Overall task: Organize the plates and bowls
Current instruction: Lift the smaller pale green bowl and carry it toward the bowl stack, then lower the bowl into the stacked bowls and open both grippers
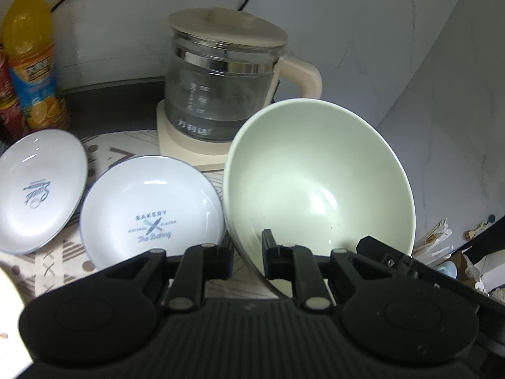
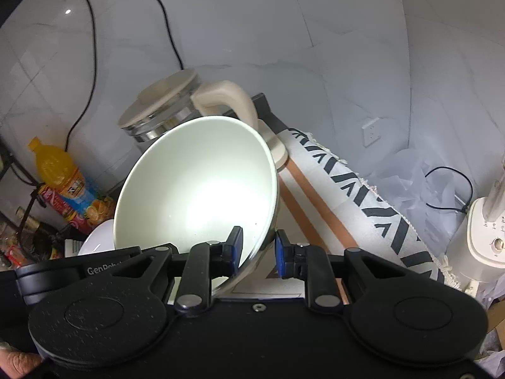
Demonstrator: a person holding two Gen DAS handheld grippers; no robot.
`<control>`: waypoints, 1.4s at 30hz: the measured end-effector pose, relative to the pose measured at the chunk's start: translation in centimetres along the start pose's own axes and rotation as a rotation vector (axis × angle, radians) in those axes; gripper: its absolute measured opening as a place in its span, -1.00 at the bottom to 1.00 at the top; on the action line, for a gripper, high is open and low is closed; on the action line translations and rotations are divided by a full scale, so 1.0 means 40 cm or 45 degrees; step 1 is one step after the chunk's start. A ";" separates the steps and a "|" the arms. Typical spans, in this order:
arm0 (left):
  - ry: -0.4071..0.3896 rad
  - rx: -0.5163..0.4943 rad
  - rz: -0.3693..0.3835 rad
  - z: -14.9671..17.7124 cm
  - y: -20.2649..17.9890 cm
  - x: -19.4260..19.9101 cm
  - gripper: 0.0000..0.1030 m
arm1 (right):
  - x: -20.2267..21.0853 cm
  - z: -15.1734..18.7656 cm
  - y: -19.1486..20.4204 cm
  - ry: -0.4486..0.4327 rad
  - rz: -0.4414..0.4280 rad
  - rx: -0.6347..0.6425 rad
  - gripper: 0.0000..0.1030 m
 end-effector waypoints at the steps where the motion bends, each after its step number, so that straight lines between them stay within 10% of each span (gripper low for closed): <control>1: -0.007 0.005 -0.003 0.006 0.005 0.011 -0.69 | 0.006 0.001 0.004 0.000 -0.008 0.003 -0.58; 24: -0.185 0.117 -0.087 0.123 0.103 0.251 -0.68 | 0.152 0.066 0.118 -0.027 -0.202 0.206 -0.58; 42: -0.138 0.226 -0.198 0.234 0.169 0.341 -0.66 | 0.192 0.140 0.195 0.091 -0.350 0.340 -0.57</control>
Point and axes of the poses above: each gripper's, at about its wrist camera, not at the fingertips, and x roughly against the way its jaws point, y to its left, z to its underside, the point moved 2 cm from there along -x, roughly the way its jaws point, and after that the axes turned 6 degrees about -y, right-handed, at the moved point
